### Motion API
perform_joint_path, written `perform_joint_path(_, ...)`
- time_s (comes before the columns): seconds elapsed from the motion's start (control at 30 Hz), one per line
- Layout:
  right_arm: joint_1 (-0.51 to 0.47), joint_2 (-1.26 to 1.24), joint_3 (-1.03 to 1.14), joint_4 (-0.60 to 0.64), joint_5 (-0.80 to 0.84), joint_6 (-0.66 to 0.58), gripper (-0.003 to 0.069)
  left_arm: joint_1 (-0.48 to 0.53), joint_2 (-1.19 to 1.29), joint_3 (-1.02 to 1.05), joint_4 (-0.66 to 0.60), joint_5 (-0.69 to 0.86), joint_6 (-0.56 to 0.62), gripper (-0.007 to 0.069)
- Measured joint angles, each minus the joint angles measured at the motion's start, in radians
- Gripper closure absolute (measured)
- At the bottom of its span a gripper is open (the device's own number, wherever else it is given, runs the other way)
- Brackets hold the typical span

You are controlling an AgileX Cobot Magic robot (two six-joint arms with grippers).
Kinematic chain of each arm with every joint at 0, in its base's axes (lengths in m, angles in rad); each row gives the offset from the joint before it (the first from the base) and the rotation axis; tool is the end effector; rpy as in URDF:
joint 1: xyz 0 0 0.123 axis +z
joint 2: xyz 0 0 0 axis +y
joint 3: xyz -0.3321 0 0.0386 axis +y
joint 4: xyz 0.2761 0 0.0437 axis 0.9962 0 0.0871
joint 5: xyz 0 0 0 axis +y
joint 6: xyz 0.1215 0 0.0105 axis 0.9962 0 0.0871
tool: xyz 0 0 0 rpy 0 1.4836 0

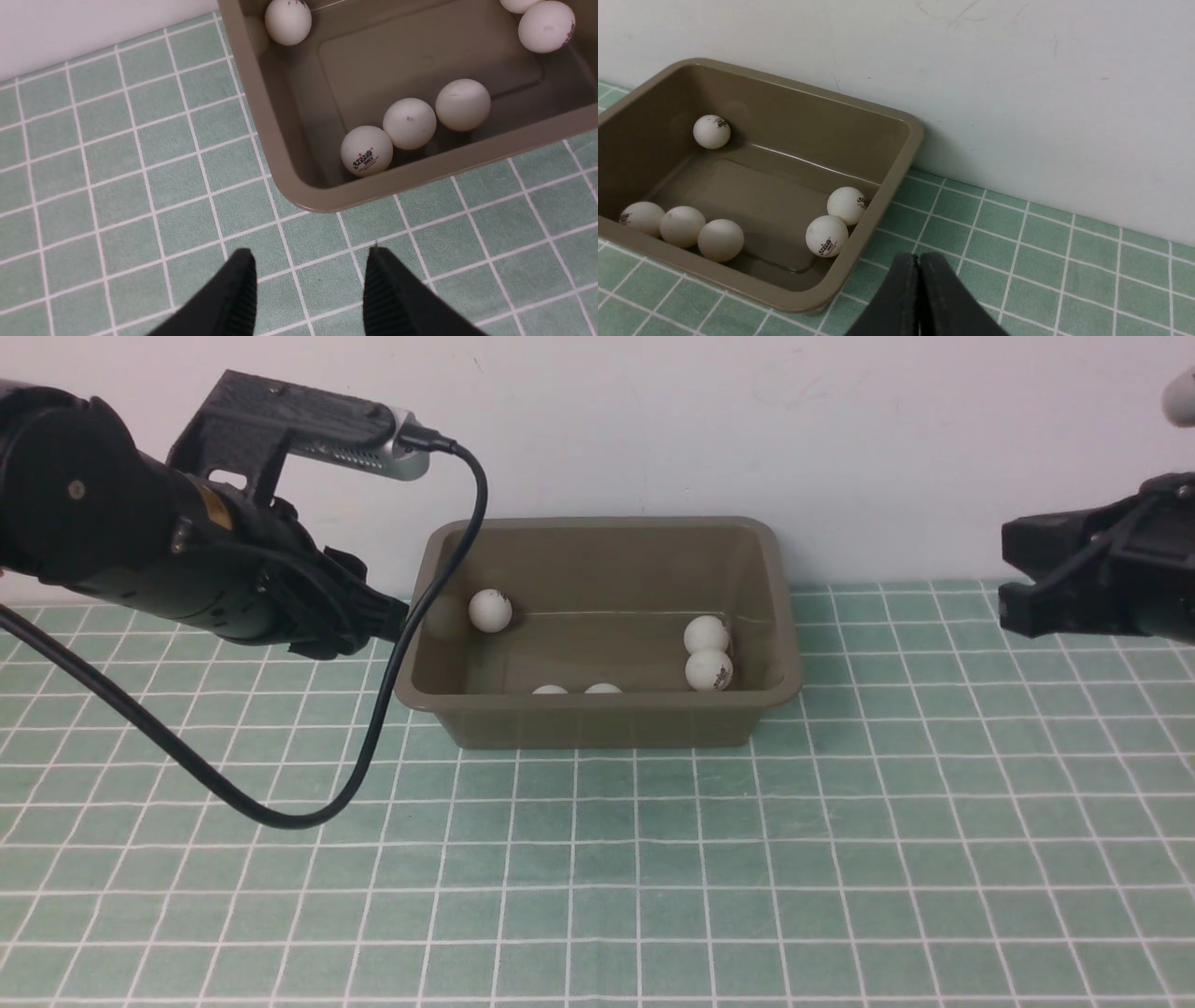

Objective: Put the table tennis balls in the box on the green coffee tablecloth.

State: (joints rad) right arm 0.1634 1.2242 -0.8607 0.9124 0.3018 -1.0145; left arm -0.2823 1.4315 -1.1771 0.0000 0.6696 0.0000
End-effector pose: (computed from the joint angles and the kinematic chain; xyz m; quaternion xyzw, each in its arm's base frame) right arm 0.2943 0.0777 0.3380 -0.1828 0.8272 0.1108 0.5196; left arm 0.3380 -0.0980 0.3394 0.1313 0.9241 -0.0505 0.3552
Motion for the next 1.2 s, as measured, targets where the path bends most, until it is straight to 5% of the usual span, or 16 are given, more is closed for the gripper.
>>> perform_joint_path(0.87,0.0,0.0,0.0,0.0,0.005,0.0,0.0673,0.0,-0.026,0.001,0.02,-0.015,0.0,0.0336)
perform_joint_path(1.1,0.0,0.0,0.0,0.0,0.023,0.0,0.0673,0.005,-0.32,0.003,0.04,0.077,0.0,0.0336)
perform_joint_path(1.2,0.0,0.0,0.0,0.0,0.027,0.0,0.0673,0.081,-0.492,0.013,0.028,0.186,0.0,0.0336)
